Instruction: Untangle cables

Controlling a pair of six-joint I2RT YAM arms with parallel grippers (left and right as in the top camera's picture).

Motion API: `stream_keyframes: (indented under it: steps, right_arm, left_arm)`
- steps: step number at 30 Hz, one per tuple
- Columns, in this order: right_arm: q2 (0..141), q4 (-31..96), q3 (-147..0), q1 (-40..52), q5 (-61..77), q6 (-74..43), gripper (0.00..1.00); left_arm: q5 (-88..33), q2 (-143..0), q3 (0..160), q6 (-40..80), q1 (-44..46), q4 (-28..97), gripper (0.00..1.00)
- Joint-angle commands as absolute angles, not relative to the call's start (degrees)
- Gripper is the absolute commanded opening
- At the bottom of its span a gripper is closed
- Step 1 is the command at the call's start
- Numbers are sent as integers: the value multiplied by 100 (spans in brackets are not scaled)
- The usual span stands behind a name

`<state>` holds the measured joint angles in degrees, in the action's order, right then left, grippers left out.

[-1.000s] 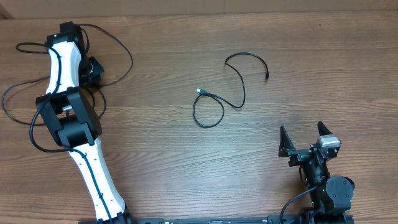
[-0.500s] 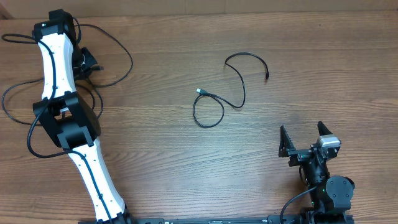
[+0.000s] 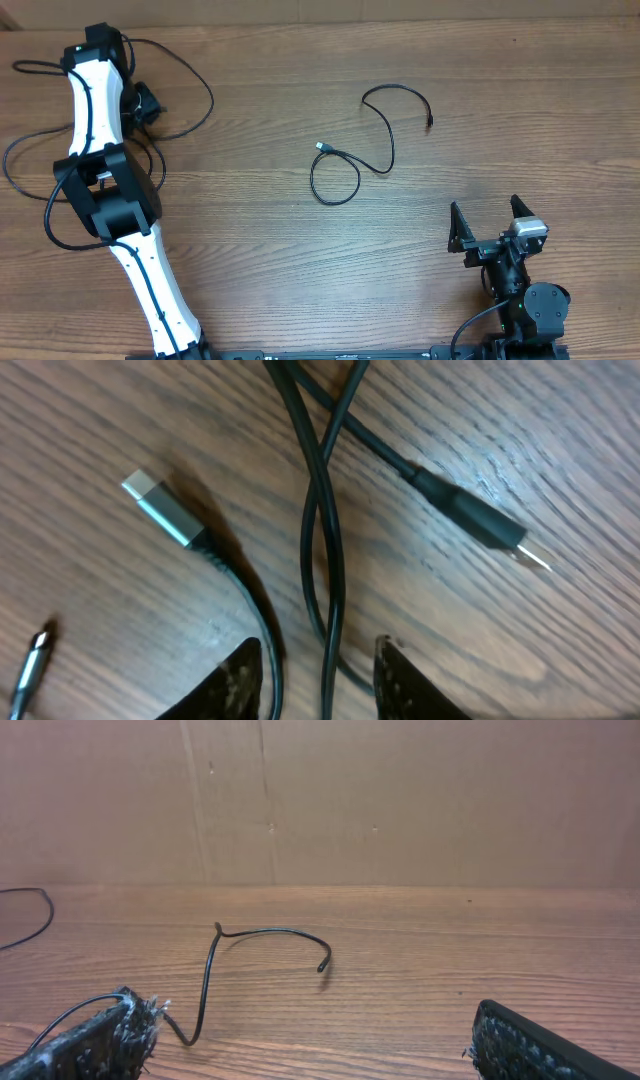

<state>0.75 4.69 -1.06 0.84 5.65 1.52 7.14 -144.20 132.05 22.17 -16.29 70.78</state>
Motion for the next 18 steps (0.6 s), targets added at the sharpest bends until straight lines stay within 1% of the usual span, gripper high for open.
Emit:
stream_keyframes:
  steps: [1, 3, 14, 15, 17, 18]
  right_arm:
    - [62, 440, -49, 73, 539, 180, 100]
    - [62, 440, -49, 73, 539, 180, 100]
    - [62, 440, -49, 73, 539, 180, 100]
    - [62, 440, -49, 73, 539, 180, 100]
    - [62, 440, -49, 73, 539, 180, 100]
    - [62, 440, -49, 73, 539, 180, 100]
  left_arm:
    - [788, -14239, 13008, 2141, -1710, 6831, 33]
    - [786, -14239, 12958, 2141, -1723, 6705, 29]
    - [786, -14331, 12910, 2112, -1730, 6490, 28]
    - [773, -14331, 12910, 2078, -1728, 6447, 27]
    - [707, -14331, 12912, 2060, -1730, 6403, 20]
    - [637, -14331, 12912, 2056, -1730, 6390, 19]
